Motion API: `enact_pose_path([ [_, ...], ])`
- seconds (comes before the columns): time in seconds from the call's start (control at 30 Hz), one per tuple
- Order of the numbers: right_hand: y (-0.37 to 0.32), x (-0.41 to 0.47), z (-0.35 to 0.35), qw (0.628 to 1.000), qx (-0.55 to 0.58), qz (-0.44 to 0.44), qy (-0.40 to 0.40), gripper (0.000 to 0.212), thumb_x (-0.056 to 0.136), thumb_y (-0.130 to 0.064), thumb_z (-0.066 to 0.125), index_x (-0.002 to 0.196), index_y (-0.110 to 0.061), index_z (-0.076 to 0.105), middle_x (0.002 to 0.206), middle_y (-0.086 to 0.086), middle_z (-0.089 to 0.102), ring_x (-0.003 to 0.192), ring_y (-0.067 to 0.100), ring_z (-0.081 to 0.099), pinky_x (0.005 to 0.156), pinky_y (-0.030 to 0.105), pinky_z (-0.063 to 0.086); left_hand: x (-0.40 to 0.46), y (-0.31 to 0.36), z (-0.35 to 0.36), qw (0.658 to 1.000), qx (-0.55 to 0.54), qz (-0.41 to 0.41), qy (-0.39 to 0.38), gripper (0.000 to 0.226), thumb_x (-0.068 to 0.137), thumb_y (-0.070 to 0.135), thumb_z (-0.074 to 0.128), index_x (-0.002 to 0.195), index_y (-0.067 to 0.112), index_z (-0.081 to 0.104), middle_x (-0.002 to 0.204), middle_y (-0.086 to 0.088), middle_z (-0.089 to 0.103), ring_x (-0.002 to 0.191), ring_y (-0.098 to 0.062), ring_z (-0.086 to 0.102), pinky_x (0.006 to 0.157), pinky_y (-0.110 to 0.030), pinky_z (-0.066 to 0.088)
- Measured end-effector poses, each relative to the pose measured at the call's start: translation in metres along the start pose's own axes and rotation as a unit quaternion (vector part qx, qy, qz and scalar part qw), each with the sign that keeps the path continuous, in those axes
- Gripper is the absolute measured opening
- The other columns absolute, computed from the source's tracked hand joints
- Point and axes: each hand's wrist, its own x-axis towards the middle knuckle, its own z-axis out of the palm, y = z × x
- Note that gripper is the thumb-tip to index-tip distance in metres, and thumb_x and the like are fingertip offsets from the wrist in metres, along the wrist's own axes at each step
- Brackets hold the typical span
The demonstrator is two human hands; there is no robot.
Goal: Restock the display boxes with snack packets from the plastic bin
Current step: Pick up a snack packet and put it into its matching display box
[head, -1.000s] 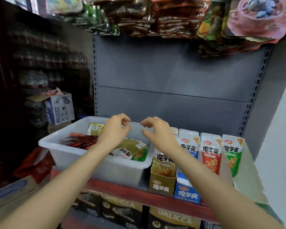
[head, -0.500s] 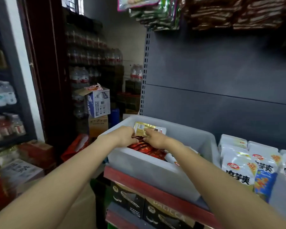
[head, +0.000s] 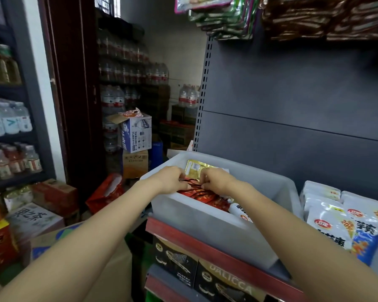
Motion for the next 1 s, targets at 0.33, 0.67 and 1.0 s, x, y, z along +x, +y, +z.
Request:
enact_pose_path([
  [0.33, 0.016, -0.030, -0.026, 0.981, 0.071, 0.011, 0.178, 0.020, 0.093, -0.010, 0.046, 0.099, -0.016, 0.064, 0.098, 0.007, 0.067, 0.085, 0.022, 0.062, 0.069, 0.034, 0.054, -0.017, 0.008, -0.006, 0.984, -0.112, 0.040, 0.135, 0.048, 0.088, 0.025, 0.064, 0.133, 0.016, 0.049, 0.132, -0.003, 0.055, 0.122, -0.018, 0.050, 0.099, -0.030, 0.040],
  [0.67, 0.037, -0.094, -0.037, 0.946, 0.132, 0.061, 0.291, 0.028, 0.091, -0.038, 0.057, 0.111, -0.022, 0.068, 0.109, 0.005, 0.051, 0.106, 0.018, 0.043, 0.080, 0.021, 0.036, -0.050, 0.067, 0.002, 0.913, -0.163, 0.210, 0.308, 0.012, 0.088, 0.016, 0.064, 0.092, 0.020, 0.074, 0.079, 0.015, 0.064, 0.074, 0.000, 0.061, 0.070, -0.018, 0.047],
  [1.0, 0.080, -0.164, -0.057, 0.701, 0.683, 0.005, 0.205, 0.048, 0.090, 0.007, 0.052, 0.132, -0.017, 0.050, 0.117, 0.006, 0.065, 0.094, 0.019, 0.065, 0.075, 0.034, 0.058, -0.039, 0.136, 0.031, 0.864, 0.045, 0.397, 0.305, 0.036, 0.082, 0.046, 0.059, 0.110, 0.026, 0.069, 0.107, 0.006, 0.061, 0.091, -0.012, 0.053, 0.081, -0.029, 0.047],
])
